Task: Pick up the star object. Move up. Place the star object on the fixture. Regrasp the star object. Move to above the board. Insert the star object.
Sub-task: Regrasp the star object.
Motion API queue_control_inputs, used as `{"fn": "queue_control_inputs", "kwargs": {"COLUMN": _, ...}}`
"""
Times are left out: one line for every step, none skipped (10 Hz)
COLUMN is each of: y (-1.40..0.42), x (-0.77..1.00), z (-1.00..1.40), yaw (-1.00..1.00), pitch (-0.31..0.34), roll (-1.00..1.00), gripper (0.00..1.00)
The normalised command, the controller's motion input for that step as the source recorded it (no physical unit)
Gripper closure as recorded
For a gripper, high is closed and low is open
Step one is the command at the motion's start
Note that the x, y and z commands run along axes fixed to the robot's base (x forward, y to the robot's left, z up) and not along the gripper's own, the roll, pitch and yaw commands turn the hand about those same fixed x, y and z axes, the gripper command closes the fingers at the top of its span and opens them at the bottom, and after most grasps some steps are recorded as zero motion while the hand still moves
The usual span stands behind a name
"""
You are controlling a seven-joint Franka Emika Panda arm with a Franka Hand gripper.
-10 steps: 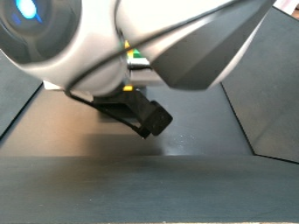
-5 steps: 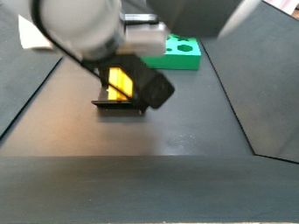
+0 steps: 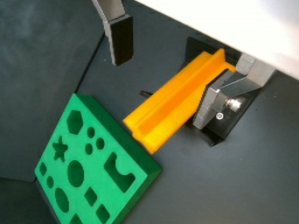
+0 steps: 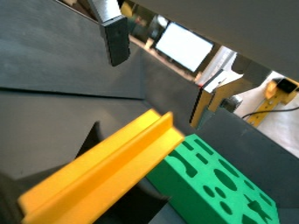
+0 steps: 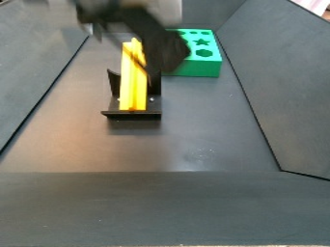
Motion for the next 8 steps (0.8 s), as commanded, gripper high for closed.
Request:
{"fn": "queue_control_inputs", "kwargs": {"y": -1.0, "x": -0.05, "z": 0.74, "yaw": 0.02, "pitch": 0.033, "roll": 1.0, "gripper": 0.0}}
{"fn": "queue_control_inputs", "kwargs": {"y": -1.0, "x": -0.06, "z": 0.65, "yaw": 0.02, "pitch": 0.027, "roll": 1.0, "gripper": 0.0}}
{"fn": "queue_control_inputs", "kwargs": {"y": -1.0, "x": -0.06, "z": 0.55, "yaw": 0.02, "pitch": 0.026, "roll": 1.0, "gripper": 0.0}}
{"fn": "queue_control_inputs", "kwargs": {"y": -0.94, "x": -0.04, "z": 0.39, "yaw": 0.02, "pitch": 0.024, "roll": 1.0, "gripper": 0.0}}
{"fn": "queue_control_inputs", "kwargs": {"y": -0.81, "x": -0.03, "z": 0.31, "yaw": 0.02, "pitch": 0.024, "roll": 1.0, "gripper": 0.0}}
{"fn": "queue_control_inputs", "kwargs": {"y": -0.45, "x": -0.02, "z": 0.12, "yaw": 0.03, "pitch": 0.021, "roll": 1.0, "gripper": 0.0}}
{"fn": "queue_control_inputs", "kwargs": {"y": -0.3, "x": -0.02, "z": 0.07, "yaw": 0.03, "pitch": 0.018, "roll": 1.0, "gripper": 0.0}}
{"fn": "queue_control_inputs", "kwargs": {"y": -0.06, "x": -0.01, "z": 0.03, "yaw": 0.03, "pitch": 0.015, "roll": 1.0, "gripper": 0.0}}
